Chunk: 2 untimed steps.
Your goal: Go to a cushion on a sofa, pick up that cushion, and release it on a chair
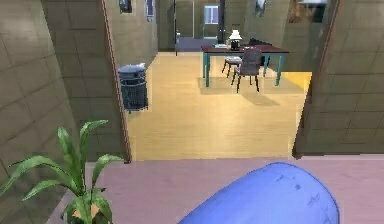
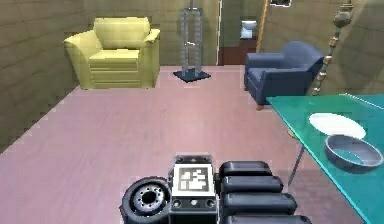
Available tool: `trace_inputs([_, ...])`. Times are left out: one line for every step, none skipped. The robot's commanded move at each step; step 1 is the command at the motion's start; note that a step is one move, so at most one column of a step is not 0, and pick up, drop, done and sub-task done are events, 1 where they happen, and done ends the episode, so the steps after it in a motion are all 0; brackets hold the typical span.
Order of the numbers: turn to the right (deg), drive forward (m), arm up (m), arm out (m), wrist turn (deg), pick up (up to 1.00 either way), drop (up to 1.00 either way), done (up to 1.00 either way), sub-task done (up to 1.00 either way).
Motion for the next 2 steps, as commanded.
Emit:
trace_inputs([0.0, 1.0, 0.0, 0.0, 0.0, 0.0, 0.0, 0.0, 0.0])
trace_inputs([0.0, 1.0, 0.0, 0.0, 0.0, 0.0, 0.0, 0.0, 0.0])
